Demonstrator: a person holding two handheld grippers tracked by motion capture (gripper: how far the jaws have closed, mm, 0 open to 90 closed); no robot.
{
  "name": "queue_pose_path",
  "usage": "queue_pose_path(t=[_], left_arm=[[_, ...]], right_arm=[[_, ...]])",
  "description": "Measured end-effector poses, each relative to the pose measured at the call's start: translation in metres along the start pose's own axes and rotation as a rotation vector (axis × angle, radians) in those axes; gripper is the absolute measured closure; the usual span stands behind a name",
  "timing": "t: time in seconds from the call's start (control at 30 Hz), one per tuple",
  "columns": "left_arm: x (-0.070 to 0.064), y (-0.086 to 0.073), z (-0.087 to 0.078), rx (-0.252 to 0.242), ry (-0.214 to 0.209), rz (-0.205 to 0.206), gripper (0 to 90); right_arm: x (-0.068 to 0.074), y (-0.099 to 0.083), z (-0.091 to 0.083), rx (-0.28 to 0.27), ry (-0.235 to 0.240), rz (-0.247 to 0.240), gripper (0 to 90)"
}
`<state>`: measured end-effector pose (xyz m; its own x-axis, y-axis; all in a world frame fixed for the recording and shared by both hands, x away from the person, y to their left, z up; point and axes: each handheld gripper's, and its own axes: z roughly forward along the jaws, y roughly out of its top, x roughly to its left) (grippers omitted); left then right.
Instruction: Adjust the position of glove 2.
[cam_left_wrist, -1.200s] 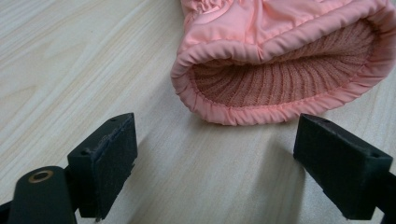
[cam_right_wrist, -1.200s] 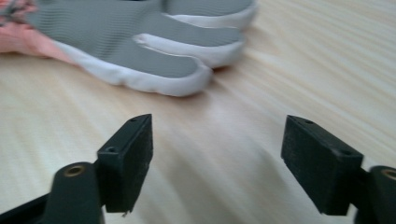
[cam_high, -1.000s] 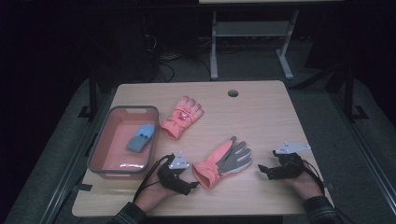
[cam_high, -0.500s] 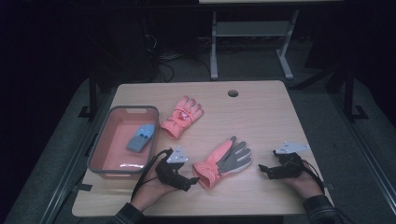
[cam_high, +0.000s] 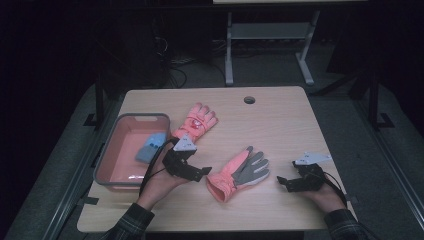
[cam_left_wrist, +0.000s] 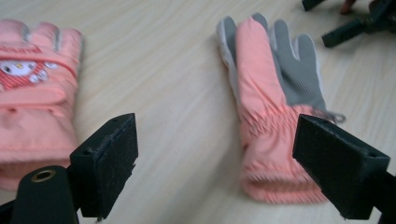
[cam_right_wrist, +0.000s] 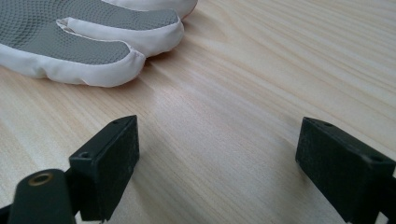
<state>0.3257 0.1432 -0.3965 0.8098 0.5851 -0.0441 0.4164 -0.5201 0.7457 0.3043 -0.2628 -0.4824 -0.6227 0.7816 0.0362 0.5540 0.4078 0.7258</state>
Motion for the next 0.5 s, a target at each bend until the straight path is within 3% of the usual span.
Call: queue_pose_path(t=[0.33, 0.5], left_arm=[[0.022, 0.029, 0.004, 0.014, 0.058, -0.005, 19.5], [0.036, 0.043, 0.010, 0.022, 0.090, -0.002, 27.9]], right_arm=[[0.000, 0.000, 0.000, 0.000, -0.001, 0.001, 12.9], [0.000, 0.000, 0.000, 0.000, -0.001, 0.001, 12.8]])
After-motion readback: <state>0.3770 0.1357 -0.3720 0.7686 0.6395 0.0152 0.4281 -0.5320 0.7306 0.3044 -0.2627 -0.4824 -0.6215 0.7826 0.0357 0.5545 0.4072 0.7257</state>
